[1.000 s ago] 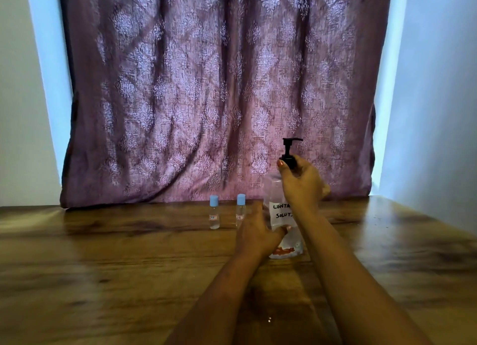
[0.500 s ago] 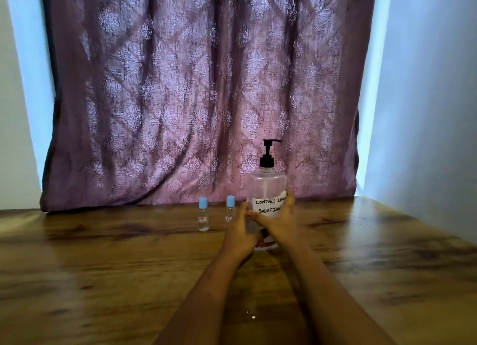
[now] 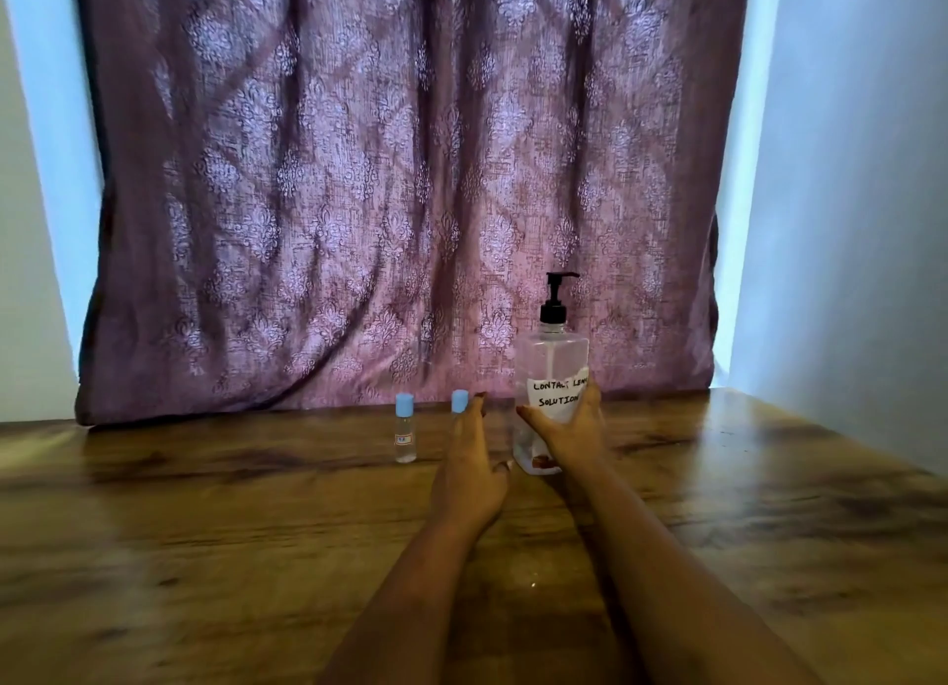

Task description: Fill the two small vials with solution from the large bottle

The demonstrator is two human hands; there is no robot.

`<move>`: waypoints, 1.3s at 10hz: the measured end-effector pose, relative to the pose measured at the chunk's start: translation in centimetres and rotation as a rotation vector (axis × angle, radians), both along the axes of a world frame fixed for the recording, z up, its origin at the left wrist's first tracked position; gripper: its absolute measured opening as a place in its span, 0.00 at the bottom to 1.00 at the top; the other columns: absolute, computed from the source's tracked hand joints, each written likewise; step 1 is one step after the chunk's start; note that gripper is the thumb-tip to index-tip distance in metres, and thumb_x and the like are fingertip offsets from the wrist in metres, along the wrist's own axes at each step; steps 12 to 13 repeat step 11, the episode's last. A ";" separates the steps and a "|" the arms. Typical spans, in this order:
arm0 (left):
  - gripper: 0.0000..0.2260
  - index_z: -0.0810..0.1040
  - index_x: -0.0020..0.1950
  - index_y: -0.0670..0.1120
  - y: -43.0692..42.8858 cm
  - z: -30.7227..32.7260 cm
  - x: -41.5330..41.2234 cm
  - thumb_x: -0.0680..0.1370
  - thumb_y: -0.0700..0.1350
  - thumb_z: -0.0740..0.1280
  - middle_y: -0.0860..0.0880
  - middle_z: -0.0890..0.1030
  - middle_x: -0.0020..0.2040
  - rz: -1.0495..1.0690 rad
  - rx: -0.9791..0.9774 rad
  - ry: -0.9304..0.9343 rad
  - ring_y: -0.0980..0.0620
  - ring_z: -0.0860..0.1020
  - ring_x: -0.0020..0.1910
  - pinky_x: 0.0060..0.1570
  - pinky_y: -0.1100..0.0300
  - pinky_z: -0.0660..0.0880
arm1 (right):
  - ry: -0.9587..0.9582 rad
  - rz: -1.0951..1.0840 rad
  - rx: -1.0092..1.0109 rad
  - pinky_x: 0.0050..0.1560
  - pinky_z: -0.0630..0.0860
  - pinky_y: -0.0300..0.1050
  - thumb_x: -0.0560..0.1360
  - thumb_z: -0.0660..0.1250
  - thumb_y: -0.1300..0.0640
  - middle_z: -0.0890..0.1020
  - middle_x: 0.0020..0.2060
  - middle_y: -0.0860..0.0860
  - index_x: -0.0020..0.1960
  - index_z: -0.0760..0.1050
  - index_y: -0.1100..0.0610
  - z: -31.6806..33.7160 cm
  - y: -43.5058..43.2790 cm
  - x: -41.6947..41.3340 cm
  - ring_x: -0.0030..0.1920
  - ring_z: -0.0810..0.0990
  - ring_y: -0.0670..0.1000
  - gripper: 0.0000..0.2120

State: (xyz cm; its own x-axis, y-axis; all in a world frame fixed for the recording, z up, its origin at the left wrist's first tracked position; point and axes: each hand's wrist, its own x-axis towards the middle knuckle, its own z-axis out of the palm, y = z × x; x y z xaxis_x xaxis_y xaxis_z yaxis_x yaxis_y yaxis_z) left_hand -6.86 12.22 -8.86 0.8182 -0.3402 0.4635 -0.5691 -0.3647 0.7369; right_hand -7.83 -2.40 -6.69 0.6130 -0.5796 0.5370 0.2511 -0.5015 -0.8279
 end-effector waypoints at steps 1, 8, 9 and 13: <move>0.37 0.52 0.80 0.52 -0.1 -0.2 0.4 0.77 0.38 0.67 0.47 0.58 0.80 0.016 0.031 -0.029 0.47 0.64 0.76 0.68 0.56 0.69 | -0.016 -0.004 -0.005 0.49 0.72 0.46 0.64 0.77 0.54 0.74 0.58 0.57 0.67 0.59 0.60 -0.2 -0.6 0.8 0.53 0.73 0.53 0.40; 0.28 0.59 0.78 0.48 -0.4 0.5 -0.4 0.79 0.41 0.64 0.48 0.60 0.78 0.090 0.199 -0.166 0.46 0.63 0.75 0.70 0.53 0.65 | 0.070 0.055 0.233 0.59 0.71 0.67 0.45 0.76 0.30 0.62 0.71 0.55 0.70 0.40 0.37 -3.2 -2.9 2.7 0.68 0.65 0.61 0.64; 0.29 0.58 0.79 0.48 0.0 0.7 -0.7 0.80 0.42 0.64 0.47 0.58 0.79 0.127 0.213 -0.172 0.46 0.59 0.77 0.74 0.52 0.61 | 0.040 0.043 0.223 0.60 0.69 0.70 0.48 0.77 0.32 0.55 0.74 0.53 0.68 0.35 0.32 -1.8 -0.9 0.2 0.71 0.60 0.62 0.64; 0.30 0.58 0.79 0.48 1.3 2.6 -1.3 0.78 0.41 0.65 0.45 0.59 0.79 0.221 0.166 -0.248 0.44 0.57 0.78 0.76 0.48 0.60 | 0.052 -0.014 -0.033 0.70 0.55 0.65 0.64 0.74 0.42 0.50 0.75 0.57 0.75 0.35 0.51 0.7 2.0 -3.6 0.74 0.49 0.60 0.56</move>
